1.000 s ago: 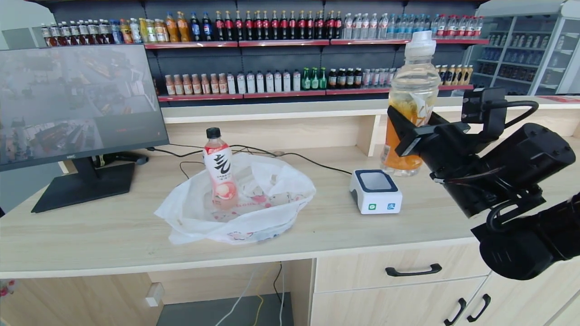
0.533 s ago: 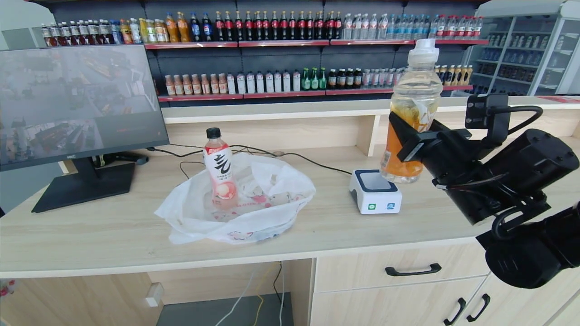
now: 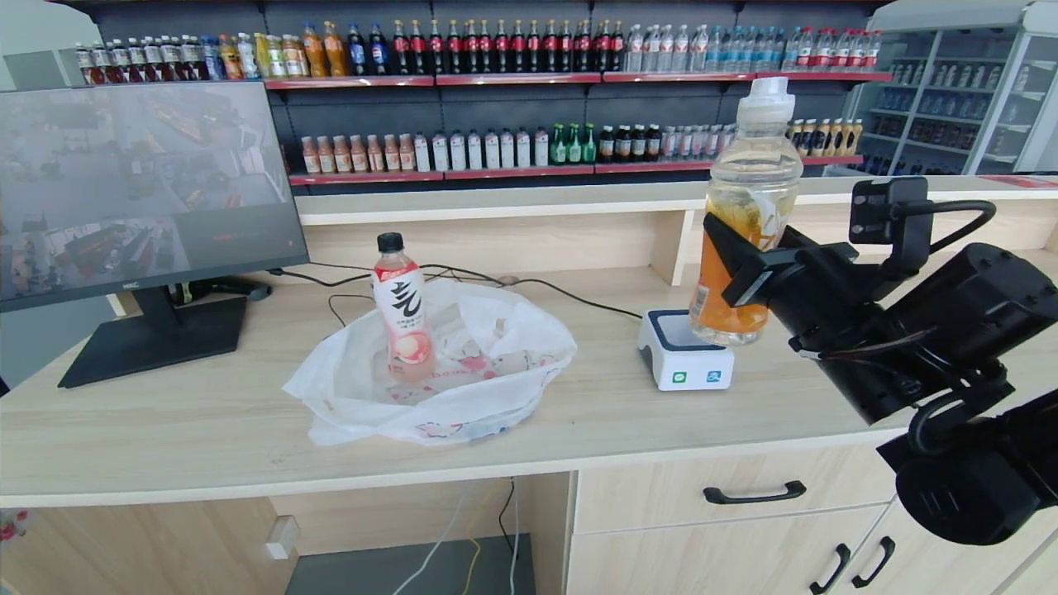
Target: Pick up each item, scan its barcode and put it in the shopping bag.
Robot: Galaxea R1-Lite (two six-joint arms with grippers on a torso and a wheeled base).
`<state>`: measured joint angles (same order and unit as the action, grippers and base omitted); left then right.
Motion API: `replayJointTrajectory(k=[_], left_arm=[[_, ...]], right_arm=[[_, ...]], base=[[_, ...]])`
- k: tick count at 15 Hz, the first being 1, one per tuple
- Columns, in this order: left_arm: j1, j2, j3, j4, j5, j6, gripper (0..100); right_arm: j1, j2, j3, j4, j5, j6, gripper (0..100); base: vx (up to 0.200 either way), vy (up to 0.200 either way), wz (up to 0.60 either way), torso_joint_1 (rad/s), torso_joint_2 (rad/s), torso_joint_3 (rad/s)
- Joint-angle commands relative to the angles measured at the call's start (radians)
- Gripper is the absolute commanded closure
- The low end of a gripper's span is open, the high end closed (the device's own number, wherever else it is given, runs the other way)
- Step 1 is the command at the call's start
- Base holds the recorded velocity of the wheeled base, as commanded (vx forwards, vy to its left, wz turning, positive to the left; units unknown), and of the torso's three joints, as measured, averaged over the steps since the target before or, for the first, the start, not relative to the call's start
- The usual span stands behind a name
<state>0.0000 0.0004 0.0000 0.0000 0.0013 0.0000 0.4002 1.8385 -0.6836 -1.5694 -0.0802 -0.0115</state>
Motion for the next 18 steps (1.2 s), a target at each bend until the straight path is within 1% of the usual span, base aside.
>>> replayJointTrajectory(k=[1, 6, 13, 18], left_arm=[[0.0, 0.0, 0.0, 0.0, 0.0, 0.0, 0], [0.0, 0.0, 0.0, 0.0, 0.0, 0.0, 0], [0.0, 0.0, 0.0, 0.0, 0.0, 0.0, 0], [0.0, 0.0, 0.0, 0.0, 0.0, -0.002, 0]], right_arm=[[0.008, -0.005, 0.006, -0.001, -0.001, -0.001, 100], [0.008, -0.021, 0.021, -0.001, -0.001, 0.016, 100], [0.046, -0.03, 0.032, -0.001, -0.001, 0.016, 100], [0.075, -0.024, 0.024, -0.001, -0.001, 0.016, 100]], base=[[0.0, 0.2, 0.0, 0.002, 0.0, 0.007], [0.0, 0.2, 0.0, -0.001, 0.0, 0.003], [0.0, 0.2, 0.0, 0.002, 0.0, 0.002], [0.0, 0.0, 0.0, 0.0, 0.0, 0.0]])
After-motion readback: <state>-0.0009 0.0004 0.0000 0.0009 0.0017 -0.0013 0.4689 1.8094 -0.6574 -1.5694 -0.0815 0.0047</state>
